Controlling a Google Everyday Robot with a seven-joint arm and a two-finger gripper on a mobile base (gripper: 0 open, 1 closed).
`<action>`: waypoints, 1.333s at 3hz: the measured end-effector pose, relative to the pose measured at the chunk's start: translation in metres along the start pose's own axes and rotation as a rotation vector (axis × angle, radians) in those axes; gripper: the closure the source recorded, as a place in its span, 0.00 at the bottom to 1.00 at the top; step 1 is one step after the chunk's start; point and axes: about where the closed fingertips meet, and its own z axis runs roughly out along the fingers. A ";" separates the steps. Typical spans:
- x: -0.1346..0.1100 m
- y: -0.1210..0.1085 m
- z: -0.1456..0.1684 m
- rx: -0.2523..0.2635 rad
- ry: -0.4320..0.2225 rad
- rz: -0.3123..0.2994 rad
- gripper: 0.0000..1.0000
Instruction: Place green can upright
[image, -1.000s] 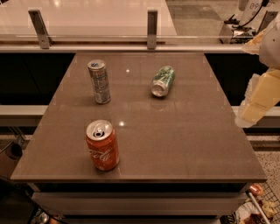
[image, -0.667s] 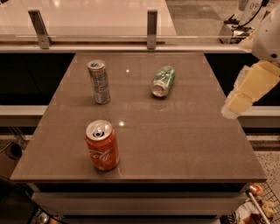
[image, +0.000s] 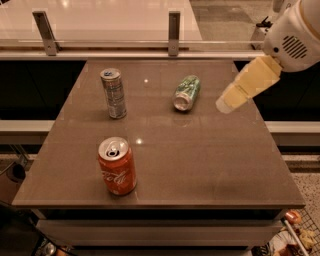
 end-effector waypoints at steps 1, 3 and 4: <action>-0.004 -0.014 0.027 0.027 0.069 0.138 0.00; 0.006 -0.036 0.053 0.054 0.155 0.390 0.00; 0.006 -0.036 0.053 0.054 0.154 0.389 0.00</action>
Offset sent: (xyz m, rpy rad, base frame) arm 0.0741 -0.0316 -0.0744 0.1036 0.3430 -0.7436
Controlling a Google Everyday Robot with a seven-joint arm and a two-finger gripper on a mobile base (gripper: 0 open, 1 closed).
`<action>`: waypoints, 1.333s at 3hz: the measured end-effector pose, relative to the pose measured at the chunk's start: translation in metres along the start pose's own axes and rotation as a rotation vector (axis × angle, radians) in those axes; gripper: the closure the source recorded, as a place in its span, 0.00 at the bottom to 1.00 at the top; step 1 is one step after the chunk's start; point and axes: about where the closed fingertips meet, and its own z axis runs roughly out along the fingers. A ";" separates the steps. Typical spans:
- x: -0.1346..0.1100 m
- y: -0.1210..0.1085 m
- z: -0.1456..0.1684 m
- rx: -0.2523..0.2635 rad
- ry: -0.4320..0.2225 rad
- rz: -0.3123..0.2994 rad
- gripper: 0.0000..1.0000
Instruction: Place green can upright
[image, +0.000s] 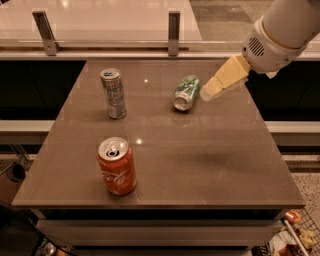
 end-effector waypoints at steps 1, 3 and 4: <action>-0.006 -0.009 0.005 -0.024 0.017 0.071 0.00; -0.031 -0.018 0.041 -0.073 0.106 0.366 0.00; -0.041 -0.017 0.062 -0.001 0.189 0.509 0.00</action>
Offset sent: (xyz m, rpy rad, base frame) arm 0.0600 0.0028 -0.0273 0.2392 0.2372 -0.3633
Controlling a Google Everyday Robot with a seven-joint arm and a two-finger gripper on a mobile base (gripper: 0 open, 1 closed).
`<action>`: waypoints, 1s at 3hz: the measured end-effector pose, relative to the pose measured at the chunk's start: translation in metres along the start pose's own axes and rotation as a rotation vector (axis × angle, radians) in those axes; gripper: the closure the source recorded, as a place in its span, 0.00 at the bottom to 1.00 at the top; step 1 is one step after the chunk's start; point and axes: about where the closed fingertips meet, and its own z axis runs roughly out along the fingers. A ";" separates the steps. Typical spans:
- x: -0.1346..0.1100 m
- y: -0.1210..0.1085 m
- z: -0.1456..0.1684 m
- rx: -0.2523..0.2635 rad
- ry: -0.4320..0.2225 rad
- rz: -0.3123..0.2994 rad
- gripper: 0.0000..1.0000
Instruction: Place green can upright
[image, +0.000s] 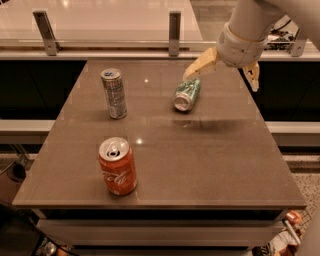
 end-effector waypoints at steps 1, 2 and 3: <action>-0.017 0.009 0.018 0.100 0.050 0.130 0.00; -0.038 0.025 0.035 0.164 0.070 0.194 0.00; -0.054 0.039 0.049 0.184 0.069 0.230 0.00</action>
Offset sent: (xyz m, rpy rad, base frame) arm 0.0580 0.0422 -0.0283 -0.2113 0.2063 -0.2977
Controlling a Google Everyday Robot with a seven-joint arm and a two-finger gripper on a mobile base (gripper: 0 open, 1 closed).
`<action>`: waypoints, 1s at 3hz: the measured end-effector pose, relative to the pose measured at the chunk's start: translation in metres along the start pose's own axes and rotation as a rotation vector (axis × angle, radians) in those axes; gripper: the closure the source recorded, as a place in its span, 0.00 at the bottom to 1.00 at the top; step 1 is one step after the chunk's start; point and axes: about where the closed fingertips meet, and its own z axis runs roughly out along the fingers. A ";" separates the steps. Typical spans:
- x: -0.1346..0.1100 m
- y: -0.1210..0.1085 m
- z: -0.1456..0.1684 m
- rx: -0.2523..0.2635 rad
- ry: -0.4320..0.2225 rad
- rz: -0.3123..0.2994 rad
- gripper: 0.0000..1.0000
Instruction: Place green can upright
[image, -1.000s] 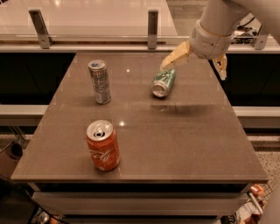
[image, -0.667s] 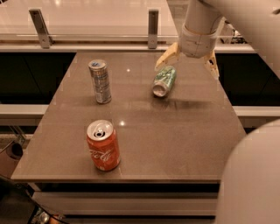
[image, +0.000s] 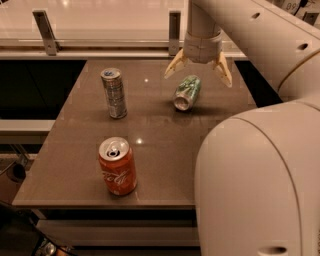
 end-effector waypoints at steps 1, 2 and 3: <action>-0.004 0.008 0.005 0.001 -0.007 0.044 0.00; -0.002 0.009 0.013 0.002 0.008 0.086 0.00; 0.000 0.008 0.028 -0.001 0.041 0.108 0.00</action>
Offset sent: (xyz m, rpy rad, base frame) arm -0.0184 0.0001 -0.0184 -0.0075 0.0909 -0.1503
